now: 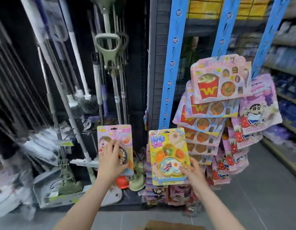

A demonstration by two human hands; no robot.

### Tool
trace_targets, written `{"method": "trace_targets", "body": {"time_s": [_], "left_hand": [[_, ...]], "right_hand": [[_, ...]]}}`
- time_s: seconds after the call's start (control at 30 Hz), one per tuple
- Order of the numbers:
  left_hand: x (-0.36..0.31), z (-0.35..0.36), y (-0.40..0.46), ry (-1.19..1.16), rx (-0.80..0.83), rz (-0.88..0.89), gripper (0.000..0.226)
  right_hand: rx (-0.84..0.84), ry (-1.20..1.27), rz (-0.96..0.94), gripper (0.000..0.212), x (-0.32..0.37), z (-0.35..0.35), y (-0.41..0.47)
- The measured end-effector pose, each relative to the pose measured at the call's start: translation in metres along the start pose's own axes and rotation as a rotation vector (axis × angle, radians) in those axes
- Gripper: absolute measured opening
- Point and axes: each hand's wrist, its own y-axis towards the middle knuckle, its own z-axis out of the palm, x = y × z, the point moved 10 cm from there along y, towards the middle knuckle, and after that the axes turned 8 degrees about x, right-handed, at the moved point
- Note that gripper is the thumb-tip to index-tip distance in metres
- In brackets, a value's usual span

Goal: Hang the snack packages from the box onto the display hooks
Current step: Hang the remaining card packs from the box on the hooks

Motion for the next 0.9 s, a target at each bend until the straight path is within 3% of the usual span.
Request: {"method": "trace_targets", "body": {"time_s": [0.1, 0.33, 0.53, 0.63, 0.73, 0.9], "left_hand": [[0.021, -0.007, 0.020, 0.022, 0.005, 0.002, 0.095], [0.031, -0.001, 0.044, 0.012, 0.002, 0.080, 0.095], [0.038, 0.014, 0.050, 0.018, -0.008, 0.087, 0.095], [0.036, 0.022, 0.050, 0.024, 0.005, 0.094, 0.096], [0.033, 0.026, 0.051, 0.025, 0.005, 0.094, 0.096], [0.029, 0.030, 0.053, -0.001, 0.003, 0.099, 0.095]], "right_hand": [[-0.011, 0.042, -0.007, 0.059, 0.002, 0.023, 0.017], [-0.019, 0.182, -0.052, 0.052, 0.000, 0.054, 0.046], [-0.057, 0.412, -0.112, 0.076, 0.005, 0.047, 0.072], [-0.044, 0.413, -0.150, 0.073, 0.009, 0.045, 0.078], [-0.080, 0.336, -0.145, 0.048, 0.000, 0.037, 0.082], [-0.108, 0.241, -0.159, 0.048, -0.005, 0.036, 0.082]]}}
